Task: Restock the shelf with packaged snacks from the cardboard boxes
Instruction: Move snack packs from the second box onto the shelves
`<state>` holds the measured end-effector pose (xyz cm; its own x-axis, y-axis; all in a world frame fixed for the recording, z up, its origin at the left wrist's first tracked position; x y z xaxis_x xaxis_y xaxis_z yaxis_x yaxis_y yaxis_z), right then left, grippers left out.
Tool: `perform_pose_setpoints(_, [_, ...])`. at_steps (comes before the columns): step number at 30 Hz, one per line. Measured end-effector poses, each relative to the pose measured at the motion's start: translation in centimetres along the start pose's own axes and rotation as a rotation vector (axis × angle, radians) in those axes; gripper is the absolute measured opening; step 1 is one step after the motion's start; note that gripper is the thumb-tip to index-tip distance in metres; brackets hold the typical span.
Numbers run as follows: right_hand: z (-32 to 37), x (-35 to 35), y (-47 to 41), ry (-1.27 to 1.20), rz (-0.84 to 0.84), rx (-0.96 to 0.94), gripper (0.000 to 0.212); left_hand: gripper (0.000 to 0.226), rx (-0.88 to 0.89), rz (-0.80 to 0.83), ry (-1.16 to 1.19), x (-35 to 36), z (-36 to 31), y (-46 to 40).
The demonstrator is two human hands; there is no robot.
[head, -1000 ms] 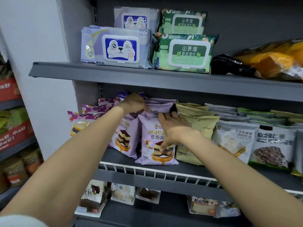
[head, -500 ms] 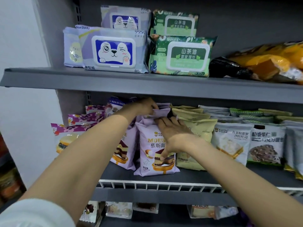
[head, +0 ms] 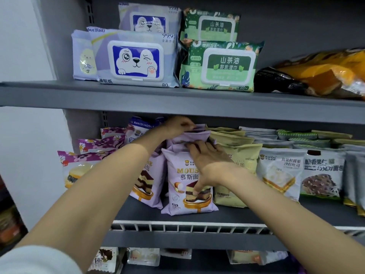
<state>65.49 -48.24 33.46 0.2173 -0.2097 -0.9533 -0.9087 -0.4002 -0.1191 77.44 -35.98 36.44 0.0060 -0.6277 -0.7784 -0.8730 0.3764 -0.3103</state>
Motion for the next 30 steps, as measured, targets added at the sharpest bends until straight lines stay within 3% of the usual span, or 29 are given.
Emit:
perform_pose_setpoints(2, [0.0,-0.1,0.0,-0.013,0.009,0.003,0.111,0.028,-0.069,-0.037,-0.063,-0.6,0.4,-0.6])
perform_pose_setpoints(9, [0.0,0.0,0.2,0.003,0.023,0.005,0.115,0.032,-0.318,0.064,-0.306,0.0,1.0,-1.8])
perform_pose_setpoints(17, [0.1,0.0,0.2,-0.002,0.022,0.012,0.113,0.022,-0.186,0.033,-0.283,0.1,0.4,-2.2])
perform_pose_setpoints(20, [0.2,0.2,-0.1,-0.010,0.030,0.020,0.114,0.032,-0.128,0.026,-0.235,-0.2,0.3,-2.0])
perform_pose_setpoints(24, [0.2,0.1,-0.1,-0.028,0.032,0.021,0.111,0.064,-0.213,0.256,-0.294,1.0,0.5,-1.9])
perform_pose_setpoints(26, [0.3,0.0,0.1,-0.024,0.038,0.021,0.111,0.080,-0.234,0.289,-0.343,1.4,1.1,-2.2])
perform_pose_setpoints(30, [0.5,-0.2,0.2,-0.026,0.044,0.035,0.112,0.041,-0.135,0.123,-0.382,0.9,0.1,-1.7])
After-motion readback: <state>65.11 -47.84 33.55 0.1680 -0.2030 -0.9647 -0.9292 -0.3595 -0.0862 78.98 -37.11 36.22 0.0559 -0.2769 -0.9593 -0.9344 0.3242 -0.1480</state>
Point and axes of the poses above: each hand's wrist, its own y-axis away from the middle knuckle, its own x-axis out of the palm, z = x × y, the point moved 1 cm from there along -y, towards the middle knuckle, and after that the axes turned 3 degrees about y, right-handed, at the moved point
